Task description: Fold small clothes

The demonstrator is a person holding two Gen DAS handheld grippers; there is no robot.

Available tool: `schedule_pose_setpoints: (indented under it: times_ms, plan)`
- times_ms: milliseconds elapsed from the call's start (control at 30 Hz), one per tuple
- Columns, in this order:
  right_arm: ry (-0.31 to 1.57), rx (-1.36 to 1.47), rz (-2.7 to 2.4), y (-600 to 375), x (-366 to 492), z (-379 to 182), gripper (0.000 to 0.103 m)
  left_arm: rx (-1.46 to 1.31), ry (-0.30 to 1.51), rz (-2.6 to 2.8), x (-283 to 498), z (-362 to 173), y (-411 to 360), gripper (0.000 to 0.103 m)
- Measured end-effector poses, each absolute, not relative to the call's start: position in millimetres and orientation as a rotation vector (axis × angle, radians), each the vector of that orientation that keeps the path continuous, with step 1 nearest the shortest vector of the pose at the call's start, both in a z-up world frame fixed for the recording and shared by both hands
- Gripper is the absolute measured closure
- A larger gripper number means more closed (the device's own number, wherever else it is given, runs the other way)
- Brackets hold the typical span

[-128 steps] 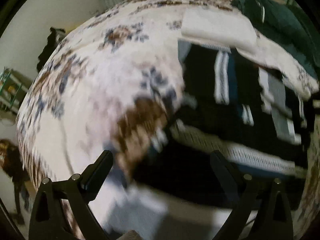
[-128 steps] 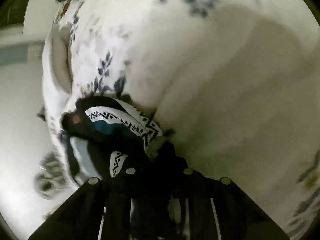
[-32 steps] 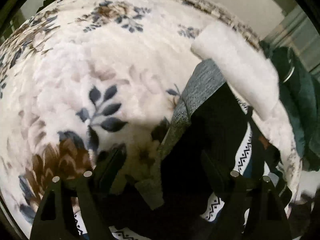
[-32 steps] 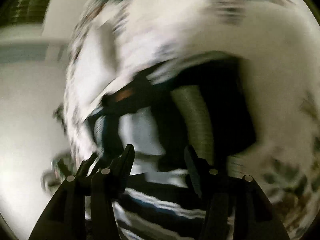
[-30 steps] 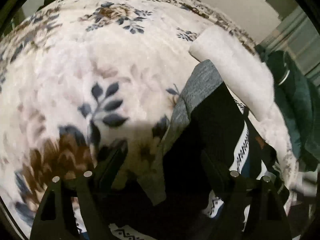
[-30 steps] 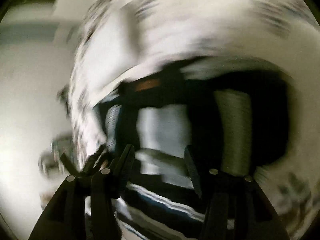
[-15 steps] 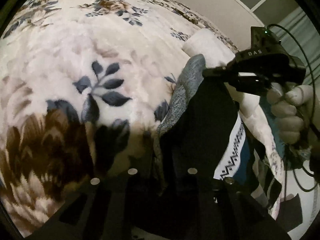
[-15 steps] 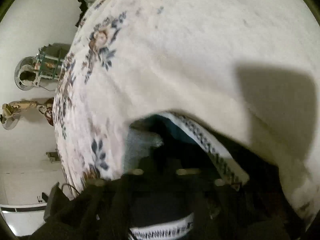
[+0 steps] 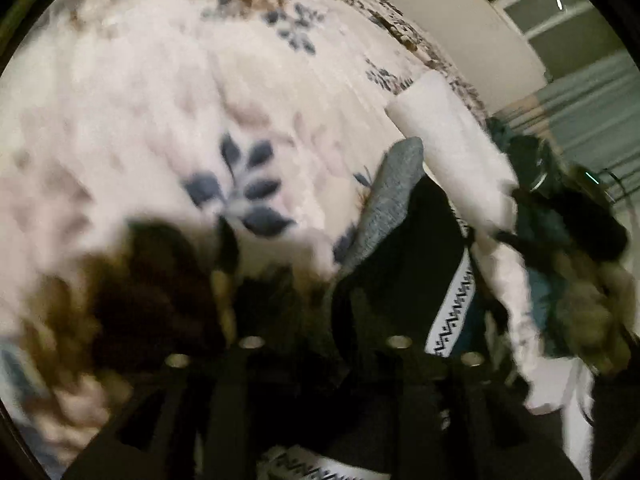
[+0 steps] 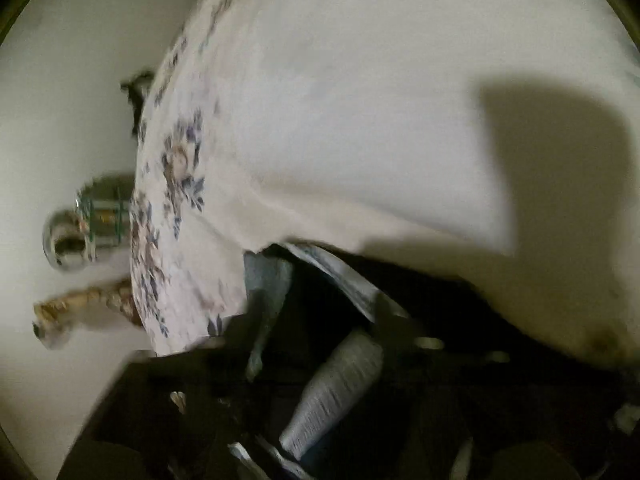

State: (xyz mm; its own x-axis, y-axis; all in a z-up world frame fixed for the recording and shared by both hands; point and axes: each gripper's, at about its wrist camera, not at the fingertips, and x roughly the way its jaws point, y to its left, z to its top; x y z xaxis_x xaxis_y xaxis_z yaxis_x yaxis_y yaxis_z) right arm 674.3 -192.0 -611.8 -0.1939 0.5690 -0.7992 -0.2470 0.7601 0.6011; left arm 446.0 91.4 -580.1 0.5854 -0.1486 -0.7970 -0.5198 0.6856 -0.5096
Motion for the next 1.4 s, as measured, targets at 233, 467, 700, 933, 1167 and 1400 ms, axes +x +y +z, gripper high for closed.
schedule_pose_setpoints:
  times_ms: [233, 467, 700, 933, 1167, 1400]
  plan:
    - [1.574, 0.348, 0.415, -391.4, 614.7, -576.5, 0.036, -0.549, 0.898, 0.305, 445.8, -534.1, 69.3, 0.013]
    - [1.579, 0.456, 0.223, -529.8, 621.9, -607.4, 0.036, -0.381, 1.002, 0.312, 412.0, -526.0, 7.8, 0.013]
    - [1.726, 0.614, 0.382, -532.2, 648.2, -699.3, 0.038, -0.227, 1.156, 0.354, 330.2, -525.6, -75.1, 0.013]
    - [1.696, 0.509, 0.339, -532.3, 643.0, -700.3, 0.093, -0.239, 1.377, 0.224, 237.8, -546.7, -184.4, 0.013]
    - [1.833, 0.444, 0.423, -540.5, 636.1, -676.9, 0.046, -0.152, 1.504, -0.059, 203.7, -573.6, -306.9, 0.013]
    - [1.852, 0.417, 0.429, -588.7, 616.8, -653.1, 0.045, 0.015, 1.518, -0.05, 211.2, -607.2, -341.9, 0.043]
